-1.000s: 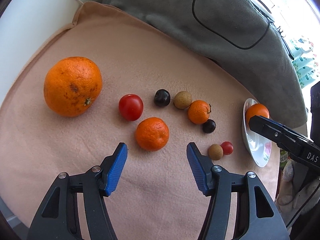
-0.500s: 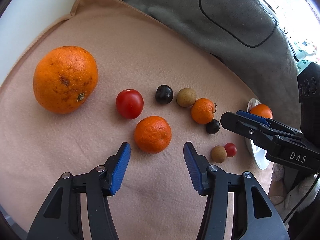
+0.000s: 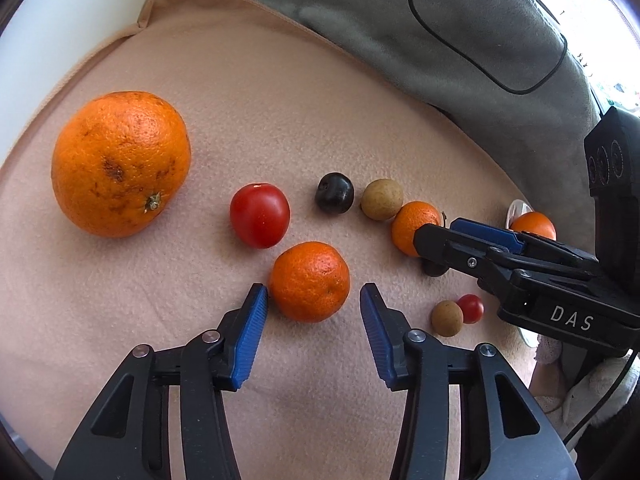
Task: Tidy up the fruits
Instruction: 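Grasp a mandarin with the right tool, then carry the mandarin with the right tool onto the plate and release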
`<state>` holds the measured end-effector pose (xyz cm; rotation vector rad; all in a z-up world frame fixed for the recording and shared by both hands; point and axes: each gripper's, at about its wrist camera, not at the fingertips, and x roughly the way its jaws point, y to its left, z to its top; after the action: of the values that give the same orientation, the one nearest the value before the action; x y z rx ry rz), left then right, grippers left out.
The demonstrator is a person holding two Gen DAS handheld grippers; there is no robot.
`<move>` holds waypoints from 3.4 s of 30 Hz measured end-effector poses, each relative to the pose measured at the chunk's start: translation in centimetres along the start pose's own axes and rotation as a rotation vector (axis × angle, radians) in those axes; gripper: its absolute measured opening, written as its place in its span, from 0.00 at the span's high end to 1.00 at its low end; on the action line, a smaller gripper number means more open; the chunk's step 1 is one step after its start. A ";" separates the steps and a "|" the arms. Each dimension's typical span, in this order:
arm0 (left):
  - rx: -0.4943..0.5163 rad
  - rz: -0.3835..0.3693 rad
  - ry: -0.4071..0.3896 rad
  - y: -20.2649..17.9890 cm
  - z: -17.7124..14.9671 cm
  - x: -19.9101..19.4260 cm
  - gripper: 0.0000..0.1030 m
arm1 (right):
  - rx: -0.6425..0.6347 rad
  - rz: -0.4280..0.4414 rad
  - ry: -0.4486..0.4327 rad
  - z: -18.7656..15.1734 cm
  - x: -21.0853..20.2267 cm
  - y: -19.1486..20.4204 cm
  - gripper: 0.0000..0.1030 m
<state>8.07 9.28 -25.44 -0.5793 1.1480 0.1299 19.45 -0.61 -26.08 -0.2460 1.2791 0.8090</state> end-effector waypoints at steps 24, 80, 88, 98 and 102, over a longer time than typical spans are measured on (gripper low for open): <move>0.025 0.014 -0.003 -0.4 0.2 0.7 0.63 | -0.007 0.014 0.015 0.5 1.5 0.6 0.63; 0.326 -0.166 0.046 -16.5 -2.5 1.0 0.63 | 0.381 -0.142 -0.182 -13.2 -13.8 -15.2 0.63; 0.359 -0.181 0.066 -18.6 -3.1 1.8 0.63 | 0.405 -0.156 -0.185 -13.9 -13.9 -16.3 0.63; 0.371 -0.186 0.066 -20.0 -3.1 2.3 0.63 | 0.416 -0.154 -0.191 -13.9 -13.8 -16.6 0.63; 0.375 -0.183 0.068 -20.2 -3.1 2.4 0.63 | 0.418 -0.156 -0.188 -14.0 -13.8 -16.7 0.63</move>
<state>14.32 -9.78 -21.00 -0.3535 1.1435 -0.2603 19.02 -26.12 -22.15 0.0656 1.2032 0.4075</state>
